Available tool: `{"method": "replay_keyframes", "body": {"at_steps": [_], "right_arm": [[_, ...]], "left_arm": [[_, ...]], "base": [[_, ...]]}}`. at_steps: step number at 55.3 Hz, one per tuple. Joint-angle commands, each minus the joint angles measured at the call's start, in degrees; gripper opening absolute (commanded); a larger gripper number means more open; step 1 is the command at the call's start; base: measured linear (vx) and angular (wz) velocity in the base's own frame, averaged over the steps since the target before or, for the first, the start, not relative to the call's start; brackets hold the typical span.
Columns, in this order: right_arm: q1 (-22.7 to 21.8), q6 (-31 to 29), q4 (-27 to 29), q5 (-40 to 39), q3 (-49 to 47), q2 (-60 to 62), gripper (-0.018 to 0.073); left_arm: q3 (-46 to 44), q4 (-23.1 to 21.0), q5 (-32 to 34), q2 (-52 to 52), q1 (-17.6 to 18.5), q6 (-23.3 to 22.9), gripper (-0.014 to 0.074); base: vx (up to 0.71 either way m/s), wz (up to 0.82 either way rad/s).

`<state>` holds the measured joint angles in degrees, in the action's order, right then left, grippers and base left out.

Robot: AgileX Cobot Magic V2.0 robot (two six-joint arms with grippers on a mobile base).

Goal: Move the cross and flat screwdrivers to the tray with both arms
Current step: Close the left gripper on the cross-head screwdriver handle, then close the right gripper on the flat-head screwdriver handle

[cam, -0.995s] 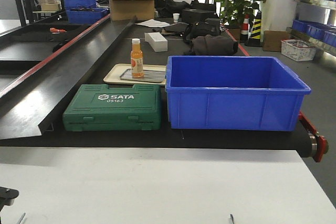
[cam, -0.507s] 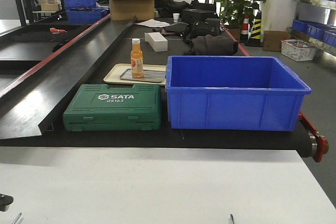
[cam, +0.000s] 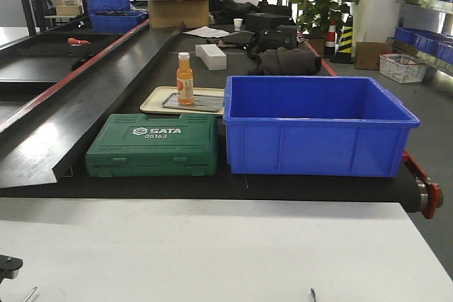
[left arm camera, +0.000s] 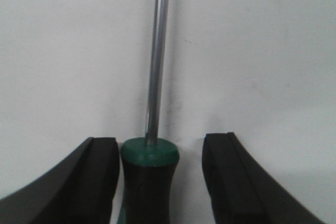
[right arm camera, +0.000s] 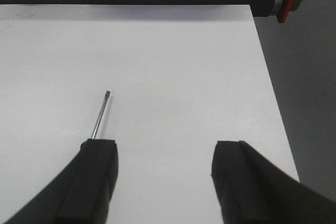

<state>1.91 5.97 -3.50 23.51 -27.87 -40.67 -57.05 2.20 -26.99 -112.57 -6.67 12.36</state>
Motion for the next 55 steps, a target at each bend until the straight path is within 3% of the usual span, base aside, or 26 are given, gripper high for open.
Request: {"method": "replay_keyframes", "body": {"at_steps": [1,9,22,27,32,37,42,50,55], "right_arm": [[-0.2,-0.2,-0.7,-4.4,-1.9,-0.1,0.0479],[-0.2,-0.2,-0.7,-4.6,-1.9,-0.1,0.0479],[-0.2,-0.2,-0.7,-4.6,-1.9,-0.1,0.0479],[-0.2,-0.2,-0.7,-4.6,-1.9,-0.1,0.0479],[-0.2,-0.2,-0.7,-4.6,-1.9,-0.1,0.0479],[-0.2,-0.2,-0.7,-4.6,-1.9,-0.1,0.0479],[-0.2,-0.2,-0.7,-4.6,-1.9,-0.1,0.0479],[-0.2,-0.2,0.0,-3.5,-1.9,-0.1,0.0478],[-0.2,-0.2,0.1,-0.5,-2.1,-1.1,0.0478]], "left_arm": [[0.5,-1.7,-4.3,-1.8,0.5,0.3,0.0475],[0.5,-0.8,-9.4,-1.8,0.5,2.1,0.0440],[0.5,-0.6,-10.0,-1.8,0.4,10.0,0.0377],[0.5,-0.6,-10.5,-1.8,0.4,10.7,0.0368],[0.5,-1.1,-11.0,-1.8,0.4,8.9,0.0345],[0.5,-2.2,-10.7,-1.8,0.5,3.5,0.0293],[0.5,-4.8,-10.4,-1.8,0.5,-0.2,0.0180],[0.5,-11.6,-10.3,-1.8,0.5,-0.2,-0.0009],[0.5,-16.8,-10.2,-1.8,0.5,-0.2,-0.0008]], "base": [[0.00,0.00],[0.00,0.00],[0.00,0.00],[0.00,0.00],[0.00,0.00],[0.00,0.00],[0.00,0.00],[0.00,0.00],[0.00,0.00]]}}
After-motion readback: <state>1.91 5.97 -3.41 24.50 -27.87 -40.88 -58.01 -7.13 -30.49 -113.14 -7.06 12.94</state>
